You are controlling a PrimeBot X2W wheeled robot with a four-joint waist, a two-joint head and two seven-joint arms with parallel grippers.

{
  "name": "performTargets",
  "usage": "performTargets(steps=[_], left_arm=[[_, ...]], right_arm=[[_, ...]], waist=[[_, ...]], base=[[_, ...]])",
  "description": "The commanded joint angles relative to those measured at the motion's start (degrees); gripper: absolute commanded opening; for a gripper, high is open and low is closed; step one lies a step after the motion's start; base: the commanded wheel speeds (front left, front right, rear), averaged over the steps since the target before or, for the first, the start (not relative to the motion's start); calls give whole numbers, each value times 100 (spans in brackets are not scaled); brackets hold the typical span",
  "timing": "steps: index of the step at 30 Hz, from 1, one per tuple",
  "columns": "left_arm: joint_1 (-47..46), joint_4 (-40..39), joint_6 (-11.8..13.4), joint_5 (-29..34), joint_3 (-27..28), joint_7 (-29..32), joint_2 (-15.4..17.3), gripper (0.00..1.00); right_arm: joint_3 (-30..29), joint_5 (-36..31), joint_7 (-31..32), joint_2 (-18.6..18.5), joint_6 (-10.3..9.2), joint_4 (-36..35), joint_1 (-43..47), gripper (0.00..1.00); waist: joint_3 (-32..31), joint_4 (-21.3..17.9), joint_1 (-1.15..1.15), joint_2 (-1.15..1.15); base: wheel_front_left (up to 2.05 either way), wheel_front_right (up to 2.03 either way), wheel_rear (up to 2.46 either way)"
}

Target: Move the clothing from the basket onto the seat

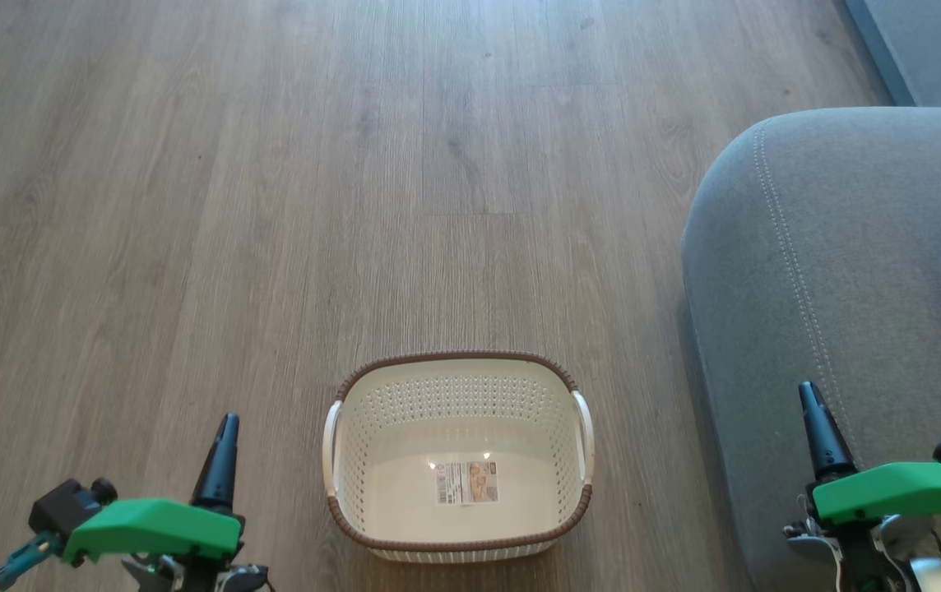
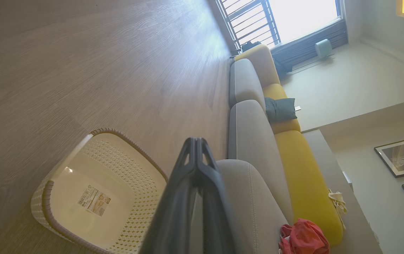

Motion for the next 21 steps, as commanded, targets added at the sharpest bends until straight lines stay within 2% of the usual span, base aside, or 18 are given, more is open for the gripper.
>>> performTargets(steps=[1,21], left_arm=[[-335,-154,-36,-96,155,18,69,0],[-491,-80,-180,-1249,410,358,67,0]], right_arm=[[32,115,34,2,0,-215,-352,0],[-87,1424,371,44,0,-248,-436,0]], waist=[[0,-1,0,0],[8,-64,0,0]], base=[[0,0,0],[0,0,0]])
